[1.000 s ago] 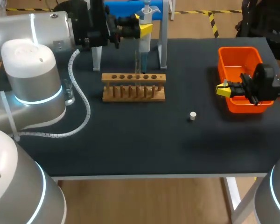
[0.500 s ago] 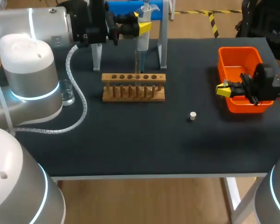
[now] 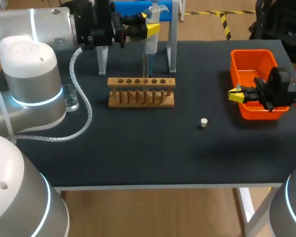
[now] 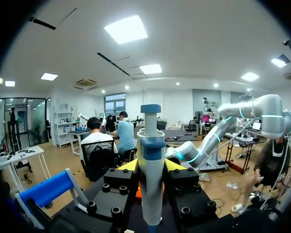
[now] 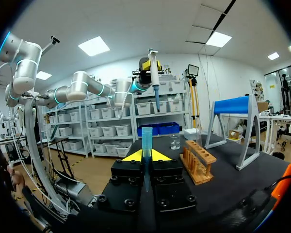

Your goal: Invert the test tube, pick up the pipette, mount the tip to pipette, aspirate from beaker and dispense into the tube, eject the tip, return the pipette, and cap with the stopper.

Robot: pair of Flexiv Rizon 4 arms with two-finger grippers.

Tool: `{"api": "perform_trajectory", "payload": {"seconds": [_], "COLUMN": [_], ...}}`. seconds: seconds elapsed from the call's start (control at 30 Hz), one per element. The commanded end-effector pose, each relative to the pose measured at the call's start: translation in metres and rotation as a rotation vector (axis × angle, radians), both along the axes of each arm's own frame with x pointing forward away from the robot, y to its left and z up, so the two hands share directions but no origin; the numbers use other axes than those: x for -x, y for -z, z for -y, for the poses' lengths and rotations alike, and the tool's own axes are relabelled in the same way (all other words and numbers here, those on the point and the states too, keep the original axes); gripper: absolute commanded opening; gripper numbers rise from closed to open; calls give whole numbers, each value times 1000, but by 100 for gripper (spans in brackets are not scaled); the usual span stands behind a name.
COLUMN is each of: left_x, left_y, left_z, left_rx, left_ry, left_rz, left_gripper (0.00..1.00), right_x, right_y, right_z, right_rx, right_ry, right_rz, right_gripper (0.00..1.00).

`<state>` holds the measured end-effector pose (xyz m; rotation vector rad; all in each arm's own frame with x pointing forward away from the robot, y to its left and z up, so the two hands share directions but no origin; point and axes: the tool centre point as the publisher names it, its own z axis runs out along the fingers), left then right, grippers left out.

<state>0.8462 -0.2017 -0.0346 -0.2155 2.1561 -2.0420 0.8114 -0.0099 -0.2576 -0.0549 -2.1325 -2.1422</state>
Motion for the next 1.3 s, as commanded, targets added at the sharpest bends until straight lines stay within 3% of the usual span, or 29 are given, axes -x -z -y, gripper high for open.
{"api": "perform_trajectory", "payload": {"seconds": [0.03,0.47,1.3], "left_x": [3,10,12], "left_y": [-3,-20,-36], "left_z": [-5,0,-4], "left_rx": [23,26,55], "left_ry": [-1,8,-19], "left_rz": [-2,-79,-49], "left_gripper": [0,0,0], "right_x": [1,1,1], "right_y": [-1,-1,-1], "right_z": [0,0,0], "right_rx": [2,2,2], "right_ry": [2,2,2], "right_rz": [1,1,1], "right_gripper": [0,0,0]}}
